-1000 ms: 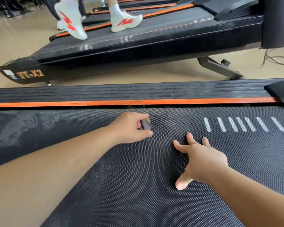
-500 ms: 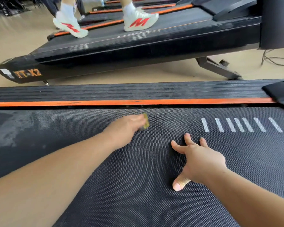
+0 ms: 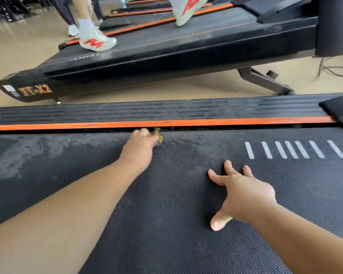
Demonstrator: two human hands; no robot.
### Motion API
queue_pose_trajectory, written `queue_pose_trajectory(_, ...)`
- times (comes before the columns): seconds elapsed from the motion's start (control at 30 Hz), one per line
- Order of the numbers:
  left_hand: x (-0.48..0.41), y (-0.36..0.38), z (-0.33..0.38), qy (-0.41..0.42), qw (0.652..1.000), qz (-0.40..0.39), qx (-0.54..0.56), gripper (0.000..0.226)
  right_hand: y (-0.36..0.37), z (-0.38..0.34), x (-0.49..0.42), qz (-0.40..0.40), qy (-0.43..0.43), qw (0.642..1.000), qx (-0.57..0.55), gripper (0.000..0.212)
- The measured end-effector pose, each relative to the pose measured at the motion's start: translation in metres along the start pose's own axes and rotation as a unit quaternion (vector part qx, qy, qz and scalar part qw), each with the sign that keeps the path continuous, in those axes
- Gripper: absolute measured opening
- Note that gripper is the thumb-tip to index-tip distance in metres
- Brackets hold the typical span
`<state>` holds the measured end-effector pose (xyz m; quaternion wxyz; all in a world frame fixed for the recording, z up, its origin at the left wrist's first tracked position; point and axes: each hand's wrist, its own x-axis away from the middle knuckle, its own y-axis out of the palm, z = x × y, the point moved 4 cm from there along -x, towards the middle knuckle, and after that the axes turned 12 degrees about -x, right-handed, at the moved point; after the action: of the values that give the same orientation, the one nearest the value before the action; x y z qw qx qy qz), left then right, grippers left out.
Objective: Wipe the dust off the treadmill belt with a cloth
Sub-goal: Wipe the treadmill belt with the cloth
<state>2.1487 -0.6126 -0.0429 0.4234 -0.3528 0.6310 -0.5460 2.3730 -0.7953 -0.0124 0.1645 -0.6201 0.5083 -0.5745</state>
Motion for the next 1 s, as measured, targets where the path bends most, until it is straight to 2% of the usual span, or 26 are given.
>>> queue_pose_trajectory(0.07,0.000,-0.004,0.002,-0.115,0.993,0.022,0.025,0.024,0.000,0.000,0.001,0.008,-0.006,1.000,0.001,0.141)
queue_pose_trajectory(0.13,0.009,-0.012,0.037,-0.112,0.990,0.036,0.072,0.022,-0.001,0.000,0.002,0.009,-0.009,1.000,-0.003,0.141)
queue_pose_trajectory(0.17,0.017,-0.014,0.059,-0.069,0.992,0.033,0.096,0.021,-0.001,-0.001,0.002,0.009,-0.010,1.000,-0.003,0.141)
queue_pose_trajectory(0.23,0.041,-0.019,0.090,0.071,0.990,0.015,0.123,0.021,-0.001,-0.002,0.002,0.010,-0.012,1.000,0.004,0.141)
queue_pose_trajectory(0.3,0.047,-0.024,0.087,0.194,0.973,-0.021,0.127,0.024,-0.001,-0.001,0.002,0.009,-0.011,1.000,0.004,0.141)
queue_pose_trajectory(0.33,0.039,-0.022,0.072,0.222,0.969,-0.026,0.104,0.025,-0.001,-0.001,0.003,0.007,-0.009,1.000,0.003,0.140)
queue_pose_trajectory(0.37,0.029,-0.020,0.054,0.209,0.975,-0.023,0.067,0.025,-0.001,-0.001,0.003,0.008,-0.009,1.000,0.004,0.140)
queue_pose_trajectory(0.4,0.018,-0.017,0.034,0.152,0.988,-0.014,0.039,0.025,-0.001,-0.001,0.003,0.010,-0.010,1.000,0.003,0.140)
queue_pose_trajectory(0.43,0.010,-0.015,0.017,0.059,0.998,0.003,0.035,0.025,-0.001,0.000,0.002,0.012,-0.012,1.000,0.001,0.140)
queue_pose_trajectory(0.47,0.007,-0.015,0.008,-0.044,0.997,0.025,0.052,0.026,-0.001,-0.001,0.002,0.013,-0.012,1.000,-0.001,0.140)
queue_pose_trajectory(0.5,0.010,-0.016,0.014,-0.111,0.990,0.051,0.076,0.028,-0.001,-0.001,0.002,0.011,-0.011,1.000,-0.001,0.140)
queue_pose_trajectory(0.53,0.015,-0.016,0.032,-0.127,0.984,0.065,0.106,0.030,-0.001,-0.002,0.002,0.009,-0.009,1.000,0.000,0.141)
queue_pose_trajectory(0.57,0.024,-0.018,0.057,-0.102,0.983,0.062,0.136,0.032,-0.001,-0.002,0.002,0.007,-0.008,1.000,-0.001,0.141)
queue_pose_trajectory(0.63,0.050,-0.024,0.104,0.034,0.983,0.046,0.177,0.033,-0.001,-0.002,0.001,0.007,-0.007,1.000,0.003,0.140)
queue_pose_trajectory(0.7,0.061,-0.030,0.115,0.168,0.968,0.008,0.184,0.030,0.000,-0.001,0.001,0.014,-0.010,1.000,0.011,0.139)
queue_pose_trajectory(0.73,0.054,-0.030,0.107,0.206,0.964,-0.013,0.168,0.030,0.000,-0.001,0.002,0.015,-0.009,1.000,0.012,0.139)
queue_pose_trajectory(0.77,0.041,-0.025,0.091,0.202,0.969,-0.024,0.139,0.030,0.001,-0.001,0.003,0.013,-0.008,1.000,0.013,0.140)
queue_pose_trajectory(0.8,0.027,-0.021,0.072,0.153,0.981,-0.016,0.122,0.030,0.001,-0.001,0.003,0.011,-0.007,1.000,0.013,0.140)
queue_pose_trajectory(0.87,0.010,-0.016,0.045,-0.021,0.992,0.028,0.124,0.031,0.001,0.000,0.002,0.011,-0.005,1.000,0.009,0.141)
queue_pose_trajectory(0.9,0.013,-0.018,0.051,-0.079,0.988,0.052,0.121,0.032,0.000,0.000,0.002,0.010,-0.003,1.000,0.007,0.141)
queue_pose_trajectory(0.93,0.021,-0.020,0.070,-0.085,0.987,0.066,0.121,0.032,0.000,0.000,0.001,0.010,-0.004,1.000,0.008,0.141)
queue_pose_trajectory(1.0,0.048,-0.022,0.119,0.001,0.988,0.046,0.147,0.032,0.000,0.000,0.001,0.015,-0.008,1.000,0.009,0.140)
